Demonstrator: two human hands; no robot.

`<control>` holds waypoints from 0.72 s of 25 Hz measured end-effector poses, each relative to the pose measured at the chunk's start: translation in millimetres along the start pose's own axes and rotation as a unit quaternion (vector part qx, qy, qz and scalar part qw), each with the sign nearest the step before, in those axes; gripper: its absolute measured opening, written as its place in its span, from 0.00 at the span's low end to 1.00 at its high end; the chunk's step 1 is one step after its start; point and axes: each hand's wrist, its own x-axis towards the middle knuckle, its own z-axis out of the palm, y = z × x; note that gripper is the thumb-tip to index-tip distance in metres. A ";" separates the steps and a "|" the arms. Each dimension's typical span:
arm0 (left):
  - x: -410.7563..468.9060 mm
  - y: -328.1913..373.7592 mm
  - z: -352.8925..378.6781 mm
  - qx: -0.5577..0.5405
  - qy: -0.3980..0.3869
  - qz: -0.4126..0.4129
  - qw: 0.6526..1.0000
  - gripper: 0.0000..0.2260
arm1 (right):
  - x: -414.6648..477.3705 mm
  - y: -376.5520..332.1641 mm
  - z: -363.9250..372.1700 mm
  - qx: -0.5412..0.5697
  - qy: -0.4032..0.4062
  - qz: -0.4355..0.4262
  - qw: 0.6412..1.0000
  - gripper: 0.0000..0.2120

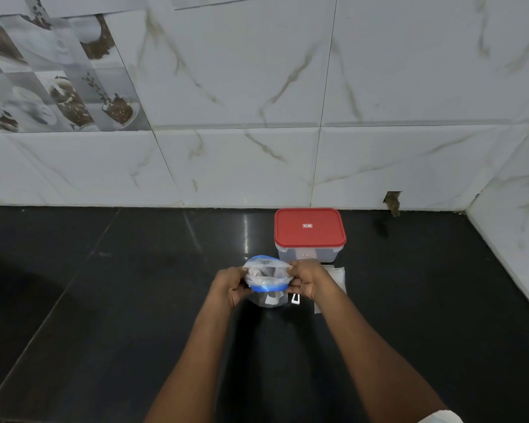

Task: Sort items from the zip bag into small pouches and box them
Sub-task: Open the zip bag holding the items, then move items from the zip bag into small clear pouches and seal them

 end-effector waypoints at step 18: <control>28.3 -25.9 -4.8 0.079 0.001 0.107 0.991 0.25 | 23.8 16.6 -9.9 0.161 -0.043 -0.005 0.986 0.20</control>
